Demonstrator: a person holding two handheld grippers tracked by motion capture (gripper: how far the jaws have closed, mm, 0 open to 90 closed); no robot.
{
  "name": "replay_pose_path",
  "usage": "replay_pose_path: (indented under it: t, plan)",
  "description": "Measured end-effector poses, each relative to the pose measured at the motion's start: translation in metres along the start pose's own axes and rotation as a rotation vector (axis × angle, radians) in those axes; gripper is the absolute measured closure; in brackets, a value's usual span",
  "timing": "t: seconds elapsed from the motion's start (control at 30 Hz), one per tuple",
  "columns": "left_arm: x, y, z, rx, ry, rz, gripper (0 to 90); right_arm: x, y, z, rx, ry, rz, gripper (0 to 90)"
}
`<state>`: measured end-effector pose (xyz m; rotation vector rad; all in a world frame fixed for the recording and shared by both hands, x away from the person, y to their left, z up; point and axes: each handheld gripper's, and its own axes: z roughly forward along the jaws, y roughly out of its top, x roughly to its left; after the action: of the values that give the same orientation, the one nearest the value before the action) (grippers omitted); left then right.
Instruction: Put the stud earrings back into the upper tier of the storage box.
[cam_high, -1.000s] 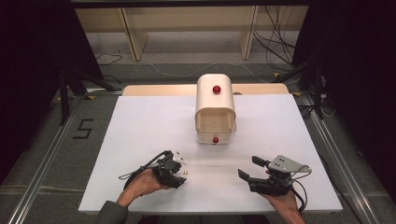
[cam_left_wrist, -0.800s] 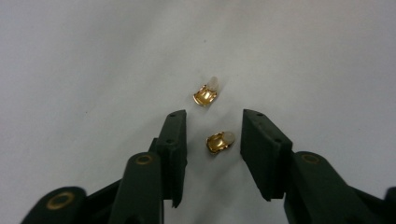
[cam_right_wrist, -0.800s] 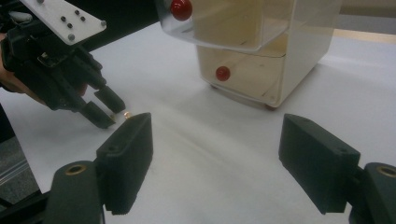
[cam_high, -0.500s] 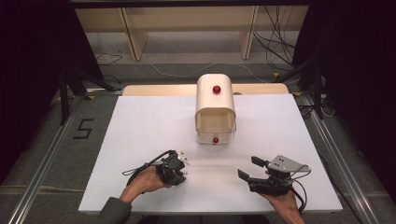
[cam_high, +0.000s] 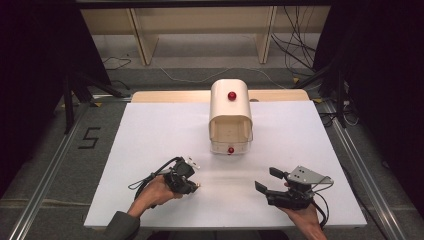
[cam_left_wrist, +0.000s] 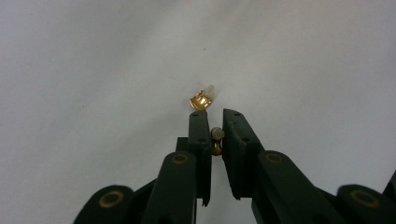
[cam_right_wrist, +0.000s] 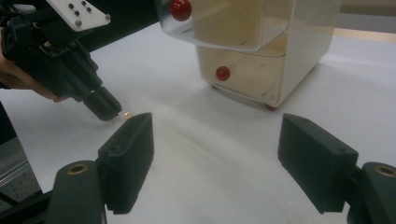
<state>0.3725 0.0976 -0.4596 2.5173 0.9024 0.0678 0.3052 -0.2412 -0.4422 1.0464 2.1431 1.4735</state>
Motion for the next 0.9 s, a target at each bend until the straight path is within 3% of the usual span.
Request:
replay_pose_path:
  t: [0.27, 0.6, 0.9]
  plan:
    - [0.003, 0.002, -0.017, -0.056, -0.014, -0.02, 81.6, 0.0, 0.0, 0.0, -0.001, 0.0, 0.002, 27.6]
    - [0.012, 0.007, -0.051, -0.234, -0.004, -0.084, 81.6, 0.0, 0.0, 0.0, -0.002, -0.002, 0.001, 27.6]
    - [0.016, 0.009, -0.064, -0.343, 0.012, -0.12, 81.5, 0.0, 0.0, 0.0, 0.0, -0.001, 0.004, 27.6]
